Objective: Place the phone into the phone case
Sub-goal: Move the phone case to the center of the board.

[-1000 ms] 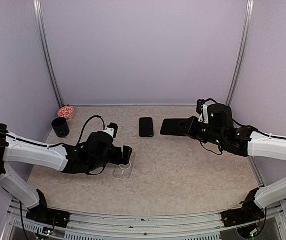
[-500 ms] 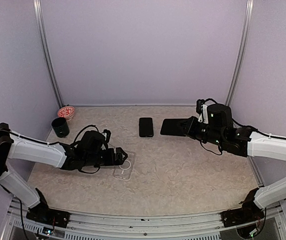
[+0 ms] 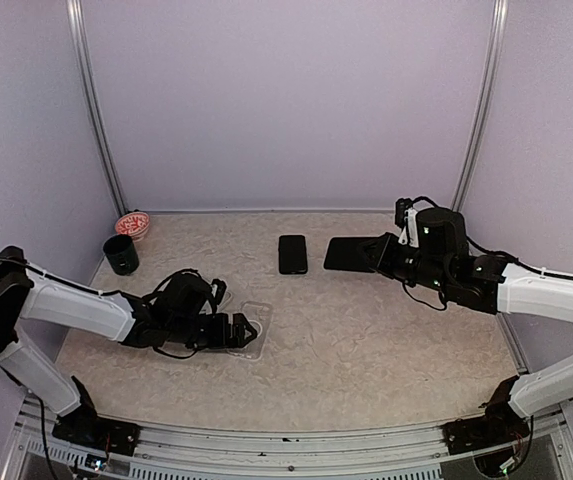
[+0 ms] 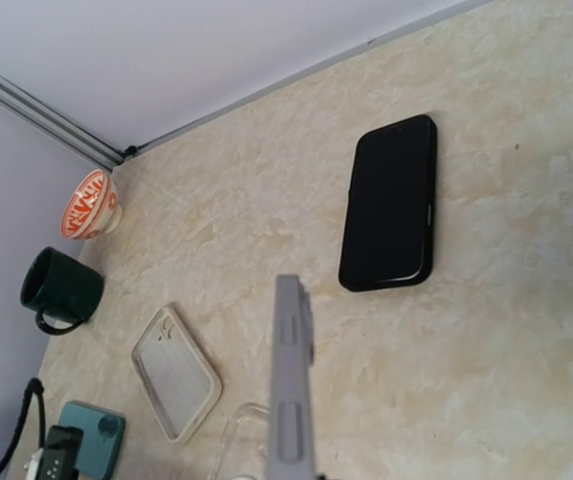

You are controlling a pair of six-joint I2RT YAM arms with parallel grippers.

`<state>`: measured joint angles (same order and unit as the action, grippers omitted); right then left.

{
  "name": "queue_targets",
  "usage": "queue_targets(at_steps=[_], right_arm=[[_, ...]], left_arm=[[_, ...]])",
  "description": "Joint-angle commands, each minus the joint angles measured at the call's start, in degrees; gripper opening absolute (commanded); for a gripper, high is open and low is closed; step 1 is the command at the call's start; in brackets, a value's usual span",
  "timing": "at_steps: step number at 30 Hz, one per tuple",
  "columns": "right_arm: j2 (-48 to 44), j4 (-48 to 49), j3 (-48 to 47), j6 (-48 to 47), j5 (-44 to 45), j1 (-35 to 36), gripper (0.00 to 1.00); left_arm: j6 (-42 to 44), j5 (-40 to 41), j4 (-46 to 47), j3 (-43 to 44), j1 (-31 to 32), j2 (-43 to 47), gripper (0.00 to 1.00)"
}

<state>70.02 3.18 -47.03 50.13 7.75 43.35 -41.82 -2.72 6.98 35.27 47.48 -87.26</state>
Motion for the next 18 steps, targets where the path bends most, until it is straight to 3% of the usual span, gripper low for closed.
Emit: queue_targets(at_steps=[1,18], right_arm=[[-1.10,3.64,-0.17,-0.65,-0.03,-0.42,0.00],[-2.11,3.33,0.14,-1.09,0.65,-0.50,0.00]], left_arm=[[-0.43,0.33,-0.74,-0.45,1.11,-0.20,0.99],[1.06,-4.21,-1.18,4.80,5.49,-4.46,0.99]])
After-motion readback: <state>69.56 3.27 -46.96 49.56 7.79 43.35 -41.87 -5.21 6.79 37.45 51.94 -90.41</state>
